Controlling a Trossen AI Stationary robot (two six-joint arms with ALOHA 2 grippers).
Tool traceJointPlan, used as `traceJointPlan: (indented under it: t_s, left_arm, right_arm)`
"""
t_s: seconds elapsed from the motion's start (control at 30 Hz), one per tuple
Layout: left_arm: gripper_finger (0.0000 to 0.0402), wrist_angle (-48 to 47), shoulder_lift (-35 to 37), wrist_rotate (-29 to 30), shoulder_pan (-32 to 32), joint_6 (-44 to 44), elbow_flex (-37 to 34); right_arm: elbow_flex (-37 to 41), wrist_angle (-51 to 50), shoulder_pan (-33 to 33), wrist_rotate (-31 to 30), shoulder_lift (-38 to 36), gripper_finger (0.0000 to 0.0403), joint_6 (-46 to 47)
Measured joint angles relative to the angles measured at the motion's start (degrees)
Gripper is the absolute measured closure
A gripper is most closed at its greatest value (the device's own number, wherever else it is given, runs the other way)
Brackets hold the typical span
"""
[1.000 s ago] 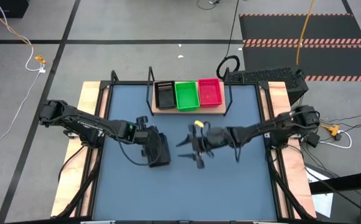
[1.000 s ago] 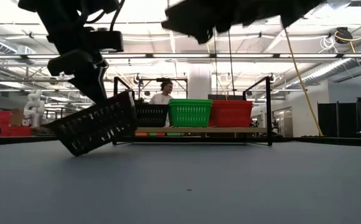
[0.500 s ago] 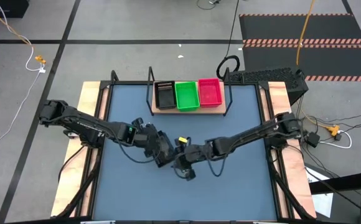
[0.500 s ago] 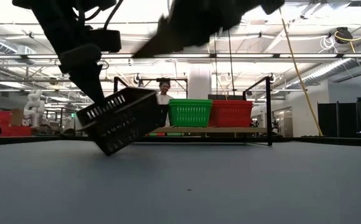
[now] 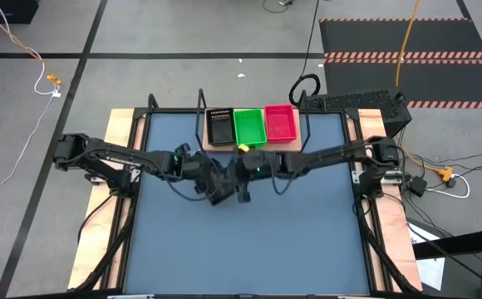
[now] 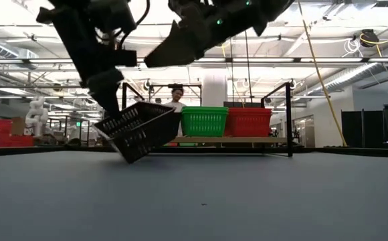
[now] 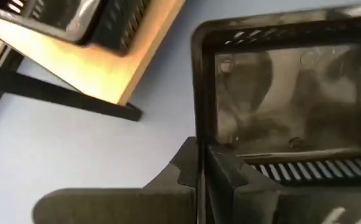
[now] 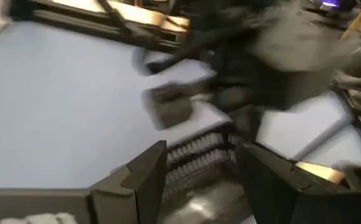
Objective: Stack baskets on shelf by color
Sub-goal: Stack the black bin on top of the black bin on the shelf
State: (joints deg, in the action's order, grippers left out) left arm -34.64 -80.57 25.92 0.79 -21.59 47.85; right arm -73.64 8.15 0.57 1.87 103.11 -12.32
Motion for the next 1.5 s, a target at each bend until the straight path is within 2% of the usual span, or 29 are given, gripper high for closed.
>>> traceJointPlan:
  t_s: [0.17, 0.33, 0.47, 0.6, 0.9, 1.1, 1.3, 1.4, 1.5]
  left_arm:
    - [0.0377, 2.28, 0.02, -0.34, -0.82, 3.04, -5.30]
    - [0.0388, 4.20, 0.13, -1.27, -2.75, 3.02, -6.94]
    - [0.0391, 5.61, 0.13, -1.84, -2.76, 3.35, -6.96]
    - [0.0373, 7.11, 0.06, -3.28, -2.84, 3.10, -7.05]
    - [0.0390, 9.22, 0.04, -4.78, -2.71, 1.55, -7.05]
    - [0.0375, 12.47, -0.07, -7.73, -1.38, 0.66, -7.14]
    - [0.0383, 17.10, -0.07, -11.85, 0.62, 1.31, -7.15]
    - [0.0387, 17.92, -0.07, -13.04, 1.36, 0.93, -7.14]
    - [0.0375, 17.87, -0.05, -13.65, 1.96, 0.16, -7.14]
  right_arm:
    - [-0.34, 3.84, -1.02, 4.40, 1.68, 0.0218, 2.46]
    - [-0.34, 5.96, -0.08, 4.88, 5.05, 0.0218, 4.01]
    - [-0.34, 7.76, 0.37, 10.54, 8.15, 0.0218, 5.87]
    - [-0.34, 10.05, 0.95, 15.05, 10.26, 0.0218, 8.62]
    - [-0.34, 1.60, 2.22, 14.61, 10.32, 0.0218, -1.80]
    - [-0.27, -5.06, 2.48, 6.75, 11.13, 0.0221, -6.72]
    - [-0.30, -5.60, 4.45, 6.04, 10.99, 0.0271, -8.56]
    - [-0.30, -6.45, 5.59, 6.04, 10.91, 0.0320, -8.47]
    - [-0.30, -6.83, 6.65, 6.19, 10.91, 0.0380, -7.05]
